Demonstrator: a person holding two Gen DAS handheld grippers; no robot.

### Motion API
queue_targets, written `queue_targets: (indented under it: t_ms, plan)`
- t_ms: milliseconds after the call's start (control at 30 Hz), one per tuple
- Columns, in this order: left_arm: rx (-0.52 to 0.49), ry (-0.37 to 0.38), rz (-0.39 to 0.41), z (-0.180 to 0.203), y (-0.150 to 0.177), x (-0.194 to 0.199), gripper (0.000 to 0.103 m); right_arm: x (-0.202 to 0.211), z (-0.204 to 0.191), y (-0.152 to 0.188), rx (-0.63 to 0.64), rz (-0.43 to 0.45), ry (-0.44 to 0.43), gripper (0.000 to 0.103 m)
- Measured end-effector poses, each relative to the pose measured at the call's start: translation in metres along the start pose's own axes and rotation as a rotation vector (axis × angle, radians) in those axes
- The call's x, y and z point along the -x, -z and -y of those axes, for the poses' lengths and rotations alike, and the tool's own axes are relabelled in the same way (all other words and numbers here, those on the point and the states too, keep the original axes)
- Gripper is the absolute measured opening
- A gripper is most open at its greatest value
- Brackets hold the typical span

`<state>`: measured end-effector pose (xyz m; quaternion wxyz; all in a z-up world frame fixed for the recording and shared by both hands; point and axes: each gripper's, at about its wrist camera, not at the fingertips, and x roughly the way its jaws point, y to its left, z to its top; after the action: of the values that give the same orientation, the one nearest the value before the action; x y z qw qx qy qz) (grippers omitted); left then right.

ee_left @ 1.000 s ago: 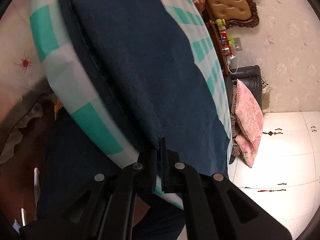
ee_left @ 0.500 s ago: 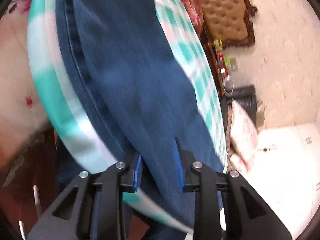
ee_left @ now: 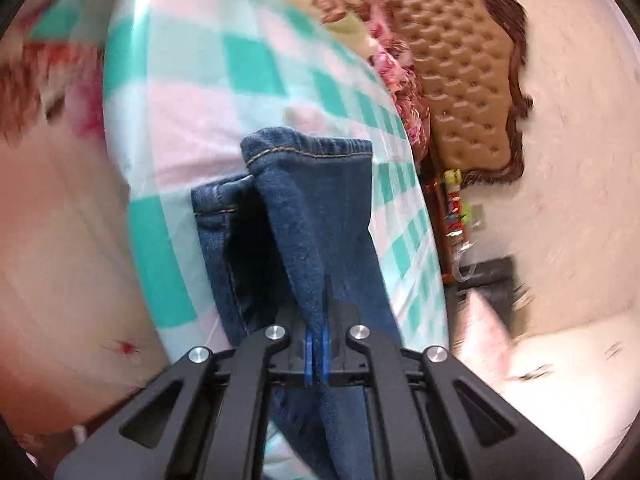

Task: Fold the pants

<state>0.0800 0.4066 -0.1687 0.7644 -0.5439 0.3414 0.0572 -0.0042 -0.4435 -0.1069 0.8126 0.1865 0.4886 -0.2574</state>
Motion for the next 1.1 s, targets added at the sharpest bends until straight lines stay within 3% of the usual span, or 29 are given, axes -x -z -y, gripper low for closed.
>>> queue_targets:
  t_ms: [100,200,267,367,400,433,500,533,567,633,733,800,867,933,967,1000,1100]
  plan:
    - [0.024,-0.030,-0.049,-0.018,-0.003,-0.009,0.002,0.006,0.000,-0.007,0.016,0.010,-0.005,0.010]
    - [0.053,0.002,-0.075,-0.030,-0.005,-0.011,0.005,-0.014,-0.001,-0.006,0.030,-0.034,0.027,0.010]
    - [0.024,-0.038,-0.041,-0.027,-0.009,0.000,0.008,-0.020,0.001,-0.002,0.030,-0.034,0.037,0.010]
    - [-0.024,-0.127,0.042,-0.016,-0.014,0.019,0.021,-0.023,0.001,0.001,0.030,-0.026,0.055,0.010]
    - [-0.058,-0.182,0.091,-0.009,-0.016,0.030,0.030,-0.023,0.001,0.001,0.034,-0.019,0.065,0.011]
    - [-0.094,-0.225,0.138,0.000,-0.015,0.038,0.037,-0.023,0.003,0.002,0.027,-0.018,0.062,0.015]
    - [-0.199,-0.258,0.190,0.022,-0.006,0.046,0.042,-0.021,0.009,0.001,0.002,-0.010,0.059,0.029]
    - [-0.260,-0.262,0.192,0.036,0.001,0.043,0.043,-0.019,0.012,0.001,-0.009,0.000,0.072,0.044]
    - [-0.352,-0.270,0.195,0.054,0.013,0.037,0.044,-0.016,0.016,0.002,-0.018,0.012,0.095,0.055]
    - [-0.498,-0.277,0.197,0.083,0.036,0.024,0.051,-0.008,0.026,0.001,-0.046,0.043,0.121,0.060]
    - [-0.789,-0.241,0.164,0.140,0.095,-0.011,0.061,0.011,0.043,-0.001,-0.121,0.108,0.200,0.064]
    - [-0.970,-0.214,0.133,0.175,0.145,-0.036,0.062,0.028,0.042,-0.006,-0.130,0.169,0.220,0.065]
    - [-1.093,-0.158,0.055,0.204,0.193,-0.064,0.062,0.039,0.017,-0.014,-0.044,0.231,0.194,0.065]
    - [-1.163,-0.048,-0.089,0.239,0.247,-0.093,0.061,0.039,-0.016,-0.021,0.064,0.263,0.110,0.066]
    - [-1.190,0.004,-0.154,0.255,0.272,-0.108,0.059,0.036,-0.034,-0.024,0.116,0.275,0.062,0.066]
    - [-1.248,0.068,-0.216,0.275,0.305,-0.125,0.050,0.029,-0.054,-0.029,0.171,0.280,0.028,0.066]
    - [-1.402,0.159,-0.341,0.315,0.388,-0.162,0.028,-0.001,-0.101,-0.042,0.301,0.288,-0.010,0.064]
